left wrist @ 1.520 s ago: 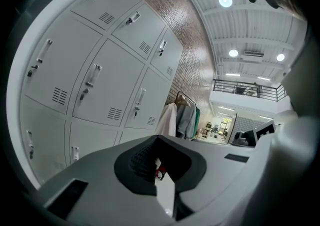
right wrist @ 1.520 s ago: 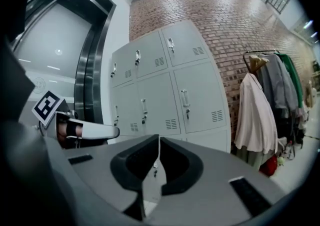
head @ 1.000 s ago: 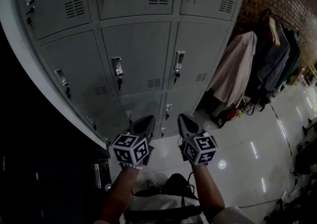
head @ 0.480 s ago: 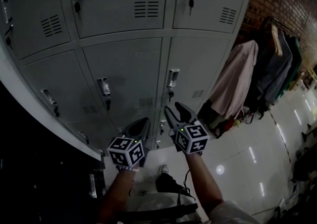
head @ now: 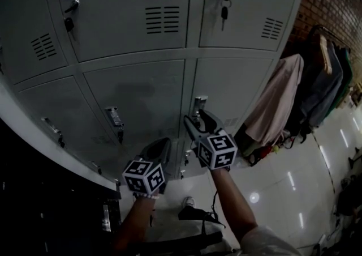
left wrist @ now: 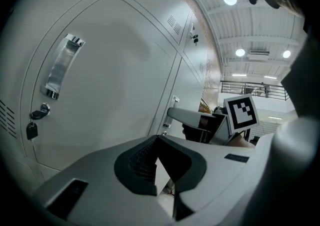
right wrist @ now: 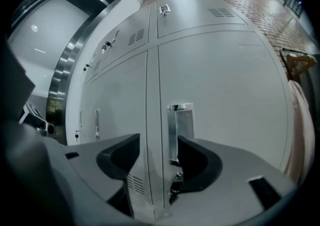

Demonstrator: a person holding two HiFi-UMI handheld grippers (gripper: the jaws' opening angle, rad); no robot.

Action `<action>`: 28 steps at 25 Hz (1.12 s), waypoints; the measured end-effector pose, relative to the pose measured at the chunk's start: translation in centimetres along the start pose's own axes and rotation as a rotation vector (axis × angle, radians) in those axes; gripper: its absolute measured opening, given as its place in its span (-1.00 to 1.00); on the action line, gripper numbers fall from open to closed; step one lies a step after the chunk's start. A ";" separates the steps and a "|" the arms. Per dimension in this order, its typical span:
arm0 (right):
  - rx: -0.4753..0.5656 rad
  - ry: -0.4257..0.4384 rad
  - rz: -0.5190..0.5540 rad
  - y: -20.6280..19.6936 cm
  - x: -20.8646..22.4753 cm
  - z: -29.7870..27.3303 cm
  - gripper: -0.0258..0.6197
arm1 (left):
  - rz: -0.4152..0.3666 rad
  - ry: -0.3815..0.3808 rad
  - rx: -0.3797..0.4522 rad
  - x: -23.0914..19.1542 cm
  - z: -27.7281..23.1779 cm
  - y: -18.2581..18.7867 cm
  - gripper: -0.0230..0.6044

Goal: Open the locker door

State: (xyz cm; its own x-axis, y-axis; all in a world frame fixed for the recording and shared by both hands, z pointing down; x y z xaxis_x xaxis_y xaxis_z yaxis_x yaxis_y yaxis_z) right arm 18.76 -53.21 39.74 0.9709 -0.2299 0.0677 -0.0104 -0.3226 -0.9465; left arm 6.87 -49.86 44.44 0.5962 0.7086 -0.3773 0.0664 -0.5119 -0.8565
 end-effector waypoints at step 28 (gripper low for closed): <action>0.012 -0.130 0.021 -1.3 -1.2 5.6 -0.32 | -0.017 -0.084 -0.038 1.3 1.3 -1.9 -0.96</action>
State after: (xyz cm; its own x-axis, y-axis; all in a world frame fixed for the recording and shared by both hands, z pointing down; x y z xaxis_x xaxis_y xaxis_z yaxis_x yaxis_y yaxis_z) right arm 18.97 -47.36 39.16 0.9933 -0.1157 0.0073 -0.0289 -0.3079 -0.9510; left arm 6.49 -47.40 45.12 0.5260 0.7546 -0.3924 0.1075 -0.5167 -0.8494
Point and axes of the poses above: the fingertips, and each gripper's own axes: z backward along the fingers, x to its right, y out of its top, the point moved 2 cm from there along z, backward along the fingers, and after that the axes turned 13 degrees about -x, right-handed, at the moved point
